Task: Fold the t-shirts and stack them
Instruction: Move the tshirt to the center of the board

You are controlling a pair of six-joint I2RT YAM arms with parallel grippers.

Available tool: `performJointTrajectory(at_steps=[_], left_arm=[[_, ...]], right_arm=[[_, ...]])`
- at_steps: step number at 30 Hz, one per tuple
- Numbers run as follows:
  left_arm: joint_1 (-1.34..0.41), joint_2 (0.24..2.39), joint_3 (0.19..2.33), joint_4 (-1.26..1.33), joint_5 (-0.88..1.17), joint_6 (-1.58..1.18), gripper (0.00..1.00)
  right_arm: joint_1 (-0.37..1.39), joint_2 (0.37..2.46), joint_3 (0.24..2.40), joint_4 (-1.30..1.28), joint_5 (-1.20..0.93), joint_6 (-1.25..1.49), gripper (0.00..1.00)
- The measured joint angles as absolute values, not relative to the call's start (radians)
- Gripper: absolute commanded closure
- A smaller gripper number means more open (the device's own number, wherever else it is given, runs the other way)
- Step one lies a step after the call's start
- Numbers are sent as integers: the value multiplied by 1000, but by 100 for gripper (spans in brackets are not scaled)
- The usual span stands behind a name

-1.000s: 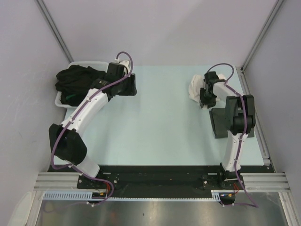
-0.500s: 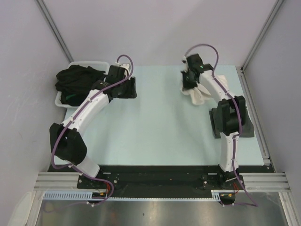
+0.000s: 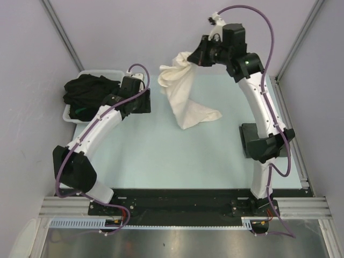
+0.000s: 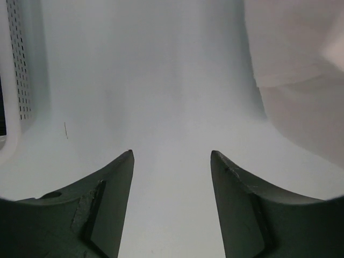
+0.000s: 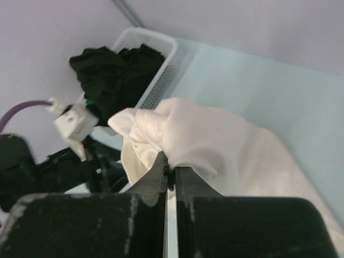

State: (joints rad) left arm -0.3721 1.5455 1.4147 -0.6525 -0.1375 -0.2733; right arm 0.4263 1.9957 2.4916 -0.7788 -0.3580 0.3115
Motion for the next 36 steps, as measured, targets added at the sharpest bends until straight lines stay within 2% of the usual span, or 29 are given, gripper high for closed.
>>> performJointTrajectory(at_steps=[5, 11, 17, 22, 26, 29, 31, 36], left_arm=[[-372, 1509, 1393, -648, -147, -292, 35], [-372, 1509, 1388, -625, -122, -316, 35], [-372, 1517, 1388, -611, -98, -326, 35], [-372, 1520, 1386, -609, -93, -332, 34], [-372, 1520, 1386, -608, -85, -332, 34], [-372, 1520, 1386, -607, -75, -332, 35], [-373, 1520, 1386, -607, -78, -332, 35], [-373, 1520, 1384, -607, -138, -331, 34]], right_arm=[[325, 1964, 2369, -746, -345, 312, 100], [324, 1958, 2230, -755, -313, 258, 100], [318, 1877, 2039, -748, -91, 130, 100], [204, 1811, 1963, -739, 55, 68, 100], [108, 1773, 1996, -745, 101, 59, 100], [123, 1771, 2105, -737, 36, 92, 100], [182, 1774, 2187, -740, -8, 116, 100], [455, 1871, 2483, -721, -171, 192, 100]])
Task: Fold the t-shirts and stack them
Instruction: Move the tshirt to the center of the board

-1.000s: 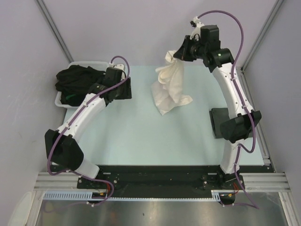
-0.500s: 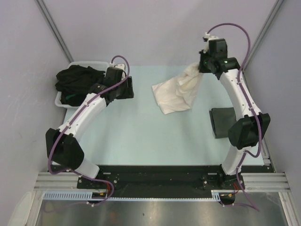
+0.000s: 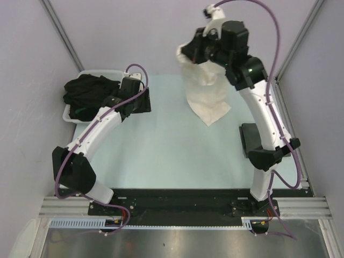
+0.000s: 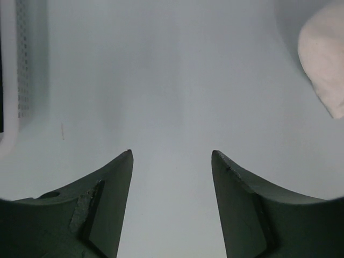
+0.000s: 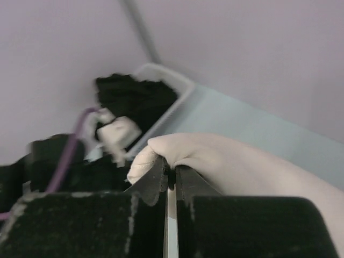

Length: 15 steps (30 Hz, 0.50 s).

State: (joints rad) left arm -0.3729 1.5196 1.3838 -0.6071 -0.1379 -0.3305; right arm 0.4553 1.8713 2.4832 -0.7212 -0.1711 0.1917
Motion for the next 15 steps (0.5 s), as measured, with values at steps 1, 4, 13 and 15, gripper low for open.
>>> performJointTrajectory(at_steps=[1, 4, 13, 15], left_arm=[[-373, 1518, 1378, -604, -160, -329, 34], [-373, 1506, 1350, -605, -220, -321, 34], [-373, 1422, 1242, -600, -350, -305, 32], [-373, 1392, 1214, -591, -365, -305, 32]], right_arm=[[508, 1887, 2509, -712, -205, 208, 100], [638, 1902, 2515, -711, -269, 235, 100], [754, 1869, 2460, -744, -202, 189, 100], [720, 1837, 2453, -743, -167, 166, 100]])
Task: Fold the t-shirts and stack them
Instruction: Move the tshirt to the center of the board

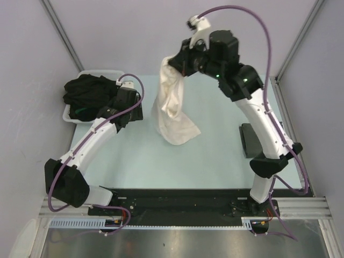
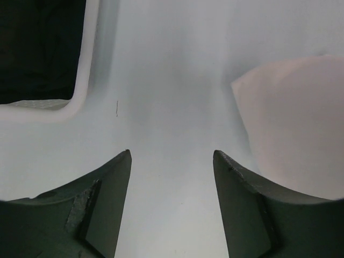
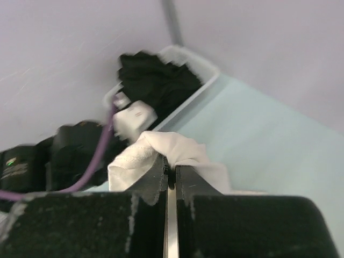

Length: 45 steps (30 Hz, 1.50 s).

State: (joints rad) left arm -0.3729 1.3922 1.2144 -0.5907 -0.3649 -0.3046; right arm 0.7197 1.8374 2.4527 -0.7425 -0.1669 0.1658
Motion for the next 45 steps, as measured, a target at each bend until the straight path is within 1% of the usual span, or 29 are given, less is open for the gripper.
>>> performJointTrajectory(at_steps=[2, 5, 10, 14, 19, 22, 26, 31, 37, 42, 45], left_arm=[[-373, 1369, 1194, -584, -372, -305, 32], [-373, 1355, 1185, -575, -374, -305, 32], [-373, 1356, 1185, -562, -369, -308, 32], [-373, 1364, 1185, -562, -352, -316, 32], [-373, 1382, 1185, -562, -319, -331, 32], [-373, 1390, 1185, -563, -311, -341, 32], [-373, 1399, 1186, -563, -311, -342, 32], [-373, 1412, 1192, -563, -310, -341, 32], [-373, 1433, 1221, -562, -310, -338, 32], [-373, 1439, 1227, -563, -310, -324, 31], [-373, 1439, 1227, -562, -310, -309, 31]], right_arm=[[668, 1801, 2448, -727, -142, 146, 100], [533, 1757, 2422, -685, -113, 115, 100], [374, 1731, 2310, -590, -71, 35, 100], [301, 1792, 2196, -546, -64, -20, 100], [259, 1906, 2136, -574, -74, -29, 100], [271, 1906, 2125, -594, -105, -12, 100], [345, 1864, 2165, -601, -160, 27, 100], [496, 1769, 2270, -629, -220, 74, 100], [677, 1587, 2291, -622, -262, 123, 100], [702, 1459, 2284, -580, -244, 147, 100], [699, 1422, 2286, -540, -205, 132, 100]])
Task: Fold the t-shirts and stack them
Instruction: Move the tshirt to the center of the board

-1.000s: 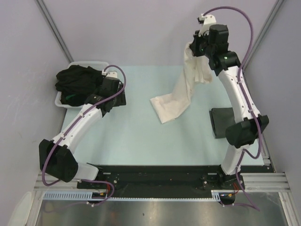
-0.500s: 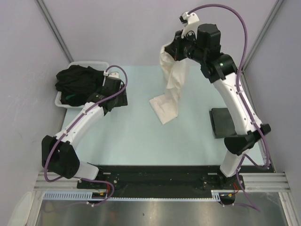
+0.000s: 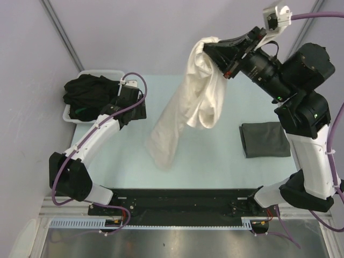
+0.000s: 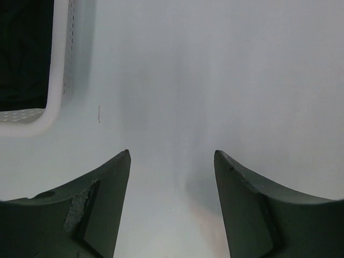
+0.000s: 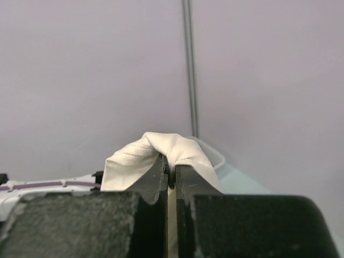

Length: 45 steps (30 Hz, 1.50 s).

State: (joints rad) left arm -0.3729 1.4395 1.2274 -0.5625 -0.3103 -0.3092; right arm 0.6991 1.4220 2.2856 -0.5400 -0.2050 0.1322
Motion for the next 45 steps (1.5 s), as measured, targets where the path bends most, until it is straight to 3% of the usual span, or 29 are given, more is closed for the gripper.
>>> performJointTrajectory(at_steps=[7, 12, 18, 27, 29, 31, 39, 45], left_arm=[[-373, 1464, 1254, -565, -307, -286, 31], [-373, 1492, 1264, -563, -288, -279, 31], [-373, 1527, 1273, -572, -254, -277, 31], [-373, 1586, 1343, -593, -239, -253, 31], [-373, 1597, 1362, -597, -237, -251, 31], [-373, 1606, 1372, -599, -234, -249, 31], [-373, 1638, 1392, -617, -212, -234, 31], [-373, 1638, 1391, -615, -168, -235, 31]], right_arm=[[492, 1482, 2210, -426, -198, 133, 100], [357, 1688, 2061, -359, -226, 144, 100], [309, 2056, 1957, -393, -237, 102, 100], [298, 2210, 1928, -353, -197, -24, 100], [297, 2216, 1970, -318, -197, -39, 77], [297, 2230, 2033, -297, -196, -44, 67], [296, 2209, 2056, -303, -139, -50, 64], [290, 1998, 1794, -392, -59, -58, 60]])
